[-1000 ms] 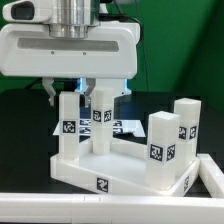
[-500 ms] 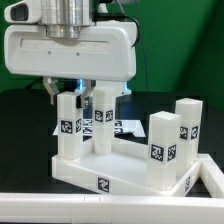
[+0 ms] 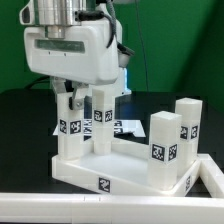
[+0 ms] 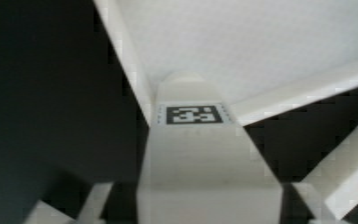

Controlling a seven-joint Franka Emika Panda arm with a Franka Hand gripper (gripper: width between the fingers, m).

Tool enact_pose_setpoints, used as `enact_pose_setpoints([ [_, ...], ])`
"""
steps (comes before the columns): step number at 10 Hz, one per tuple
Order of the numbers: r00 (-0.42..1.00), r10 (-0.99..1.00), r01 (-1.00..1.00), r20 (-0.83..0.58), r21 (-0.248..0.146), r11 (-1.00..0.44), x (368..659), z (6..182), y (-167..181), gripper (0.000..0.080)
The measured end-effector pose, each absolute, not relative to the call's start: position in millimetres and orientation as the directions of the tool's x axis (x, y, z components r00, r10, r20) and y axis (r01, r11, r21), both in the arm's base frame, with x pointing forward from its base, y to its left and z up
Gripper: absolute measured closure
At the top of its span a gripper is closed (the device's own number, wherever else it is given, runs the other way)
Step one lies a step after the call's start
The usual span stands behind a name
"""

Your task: Assemble desk

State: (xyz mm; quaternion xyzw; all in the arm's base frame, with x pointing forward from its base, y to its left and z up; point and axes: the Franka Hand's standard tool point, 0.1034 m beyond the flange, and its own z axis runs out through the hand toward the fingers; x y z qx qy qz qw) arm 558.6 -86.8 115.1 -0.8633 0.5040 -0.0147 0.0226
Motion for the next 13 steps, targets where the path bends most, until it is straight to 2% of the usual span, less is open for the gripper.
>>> enact_pose_setpoints([
  [4,0.115,-0.993,-0.992,-0.031,-0.061,-0.113,559.4,114.8,-86.6,0.0509],
  [6,0.078,-0.996,-0.995,-0.035,-0.065,-0.075,560.2,114.7,-86.5,0.0509],
  [7,0.094,-0.995,-0.994,-0.034,-0.065,-0.091,560.1,114.7,-86.4,0.0509],
  [8,0.162,-0.986,-0.985,-0.033,-0.062,-0.16,559.7,115.1,-87.1,0.0419],
  [9,0.217,-0.976,-0.975,-0.033,-0.062,-0.215,560.2,116.1,-87.5,0.0234],
  [10,0.311,-0.95,-0.949,-0.025,-0.065,-0.309,560.5,116.1,-87.9,0.0234],
  [11,0.414,-0.91,-0.908,-0.014,-0.066,-0.413,560.6,115.9,-88.3,0.0168],
  [13,0.583,-0.813,-0.811,0.001,-0.063,-0.582,560.4,115.7,-88.2,0.015],
])
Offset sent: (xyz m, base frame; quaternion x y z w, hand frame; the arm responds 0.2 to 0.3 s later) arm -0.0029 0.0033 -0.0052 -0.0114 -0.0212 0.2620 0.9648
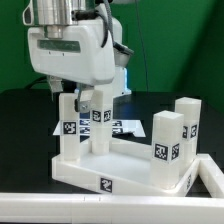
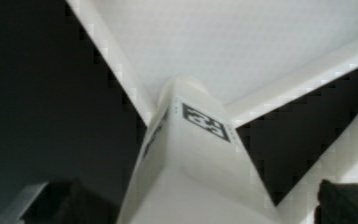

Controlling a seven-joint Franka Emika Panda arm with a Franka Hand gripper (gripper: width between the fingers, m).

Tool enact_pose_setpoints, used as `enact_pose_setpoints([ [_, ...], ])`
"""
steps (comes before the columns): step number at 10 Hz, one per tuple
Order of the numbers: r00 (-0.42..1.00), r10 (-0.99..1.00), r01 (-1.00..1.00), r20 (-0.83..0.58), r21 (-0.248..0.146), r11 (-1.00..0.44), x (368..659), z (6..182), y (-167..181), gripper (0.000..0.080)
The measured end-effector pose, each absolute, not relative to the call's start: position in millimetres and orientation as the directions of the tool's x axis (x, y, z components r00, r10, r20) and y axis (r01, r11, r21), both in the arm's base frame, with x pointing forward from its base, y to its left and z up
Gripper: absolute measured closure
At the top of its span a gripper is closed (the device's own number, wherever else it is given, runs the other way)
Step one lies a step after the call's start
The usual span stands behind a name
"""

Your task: Assemble desk

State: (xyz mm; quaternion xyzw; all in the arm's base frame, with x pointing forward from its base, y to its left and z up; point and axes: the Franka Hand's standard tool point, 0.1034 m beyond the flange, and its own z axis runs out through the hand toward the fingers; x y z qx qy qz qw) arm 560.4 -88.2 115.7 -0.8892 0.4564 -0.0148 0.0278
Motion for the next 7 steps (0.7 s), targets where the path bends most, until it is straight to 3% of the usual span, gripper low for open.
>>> enact_pose_setpoints([
  [3,0.816,-0.578,-0.576,0.023,-0.049,-0.816,560.5,115.5,-87.0,0.015],
  [7,0.964,-0.264,-0.263,0.034,-0.028,-0.964,560.7,114.4,-80.6,0.015],
])
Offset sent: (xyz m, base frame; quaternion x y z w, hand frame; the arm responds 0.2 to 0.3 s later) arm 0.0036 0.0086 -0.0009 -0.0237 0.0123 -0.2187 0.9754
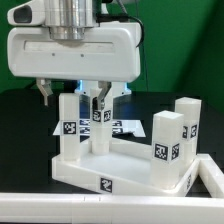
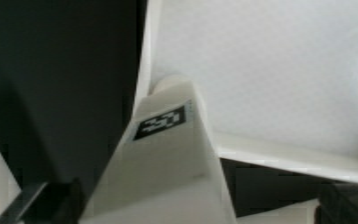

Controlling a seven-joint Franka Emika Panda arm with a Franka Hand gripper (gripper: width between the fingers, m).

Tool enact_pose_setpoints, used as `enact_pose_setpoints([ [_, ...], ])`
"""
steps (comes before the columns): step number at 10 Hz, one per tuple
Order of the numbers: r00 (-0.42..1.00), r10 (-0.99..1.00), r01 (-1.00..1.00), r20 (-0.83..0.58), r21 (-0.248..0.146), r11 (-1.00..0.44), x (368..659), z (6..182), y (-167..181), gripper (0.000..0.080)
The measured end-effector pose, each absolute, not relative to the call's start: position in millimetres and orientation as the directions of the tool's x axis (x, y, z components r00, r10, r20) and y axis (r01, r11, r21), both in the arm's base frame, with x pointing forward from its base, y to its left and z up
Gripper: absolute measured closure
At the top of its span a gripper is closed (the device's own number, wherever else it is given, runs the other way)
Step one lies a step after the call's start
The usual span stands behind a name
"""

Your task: Assemble desk

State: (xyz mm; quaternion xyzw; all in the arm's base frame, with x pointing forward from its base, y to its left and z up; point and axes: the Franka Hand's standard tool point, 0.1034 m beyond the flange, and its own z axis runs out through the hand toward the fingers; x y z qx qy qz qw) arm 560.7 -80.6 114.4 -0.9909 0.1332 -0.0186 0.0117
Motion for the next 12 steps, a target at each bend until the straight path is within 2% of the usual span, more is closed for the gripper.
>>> enact_pose_setpoints([
  [5,0.996,0.077,0.078,0.04,-0.012,-0.997,560.0,114.7,-85.0,0.015],
  [7,0.996,0.076,0.076,0.039,-0.012,-0.997,559.7,114.3,-85.9,0.015],
  [9,0.996,0.075,0.076,0.039,-0.012,-0.997,559.7,114.2,-86.0,0.0412],
  [10,0.996,0.075,0.076,0.039,-0.011,-0.997,559.7,114.3,-86.1,0.0511],
  [12,0.997,0.07,0.071,0.039,-0.012,-0.997,559.7,114.3,-86.0,0.0511],
])
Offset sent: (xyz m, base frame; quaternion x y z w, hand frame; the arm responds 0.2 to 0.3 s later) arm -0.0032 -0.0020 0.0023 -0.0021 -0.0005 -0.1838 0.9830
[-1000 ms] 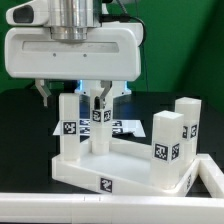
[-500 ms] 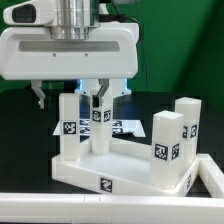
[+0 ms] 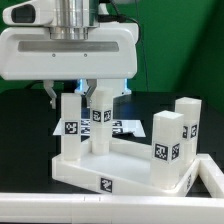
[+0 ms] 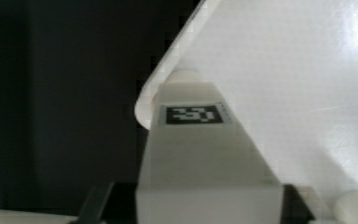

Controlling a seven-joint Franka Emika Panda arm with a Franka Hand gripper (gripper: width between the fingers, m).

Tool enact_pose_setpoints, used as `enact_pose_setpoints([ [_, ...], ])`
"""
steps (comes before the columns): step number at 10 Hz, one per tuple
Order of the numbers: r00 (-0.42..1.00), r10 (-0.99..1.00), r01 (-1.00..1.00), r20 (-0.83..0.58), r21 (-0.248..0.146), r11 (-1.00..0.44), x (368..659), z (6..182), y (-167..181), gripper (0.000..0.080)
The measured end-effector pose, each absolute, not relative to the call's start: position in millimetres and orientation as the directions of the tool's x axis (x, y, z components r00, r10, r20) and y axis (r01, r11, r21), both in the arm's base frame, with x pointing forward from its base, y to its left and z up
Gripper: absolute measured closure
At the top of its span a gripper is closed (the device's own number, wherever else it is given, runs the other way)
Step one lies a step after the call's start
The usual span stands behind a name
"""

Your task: Assemble desk

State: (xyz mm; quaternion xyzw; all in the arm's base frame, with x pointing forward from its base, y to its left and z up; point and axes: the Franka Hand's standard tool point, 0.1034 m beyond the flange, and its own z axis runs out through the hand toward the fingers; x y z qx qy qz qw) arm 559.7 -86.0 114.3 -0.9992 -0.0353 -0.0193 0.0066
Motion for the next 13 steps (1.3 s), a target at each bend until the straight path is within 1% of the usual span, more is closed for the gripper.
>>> enact_pose_setpoints([
  [2,0.999,0.012,0.012,0.037,-0.019,-1.0,559.1,114.2,-86.5,0.0511],
  [4,0.981,-0.192,-0.191,0.027,-0.035,-0.981,557.5,113.7,-88.7,0.0511],
  [6,0.929,-0.369,-0.368,0.02,-0.05,-0.928,556.9,113.3,-89.7,0.0511],
  [8,0.813,-0.582,-0.58,0.01,-0.057,-0.812,556.8,112.9,-89.6,0.0509],
  [10,0.669,-0.743,-0.742,-0.003,-0.056,-0.668,556.8,112.5,-88.4,0.0509],
  [11,0.58,-0.815,-0.814,-0.009,-0.055,-0.579,557.1,112.3,-87.3,0.0509],
  [13,0.463,-0.886,-0.885,-0.017,-0.054,-0.462,557.2,112.2,-87.2,0.0509],
])
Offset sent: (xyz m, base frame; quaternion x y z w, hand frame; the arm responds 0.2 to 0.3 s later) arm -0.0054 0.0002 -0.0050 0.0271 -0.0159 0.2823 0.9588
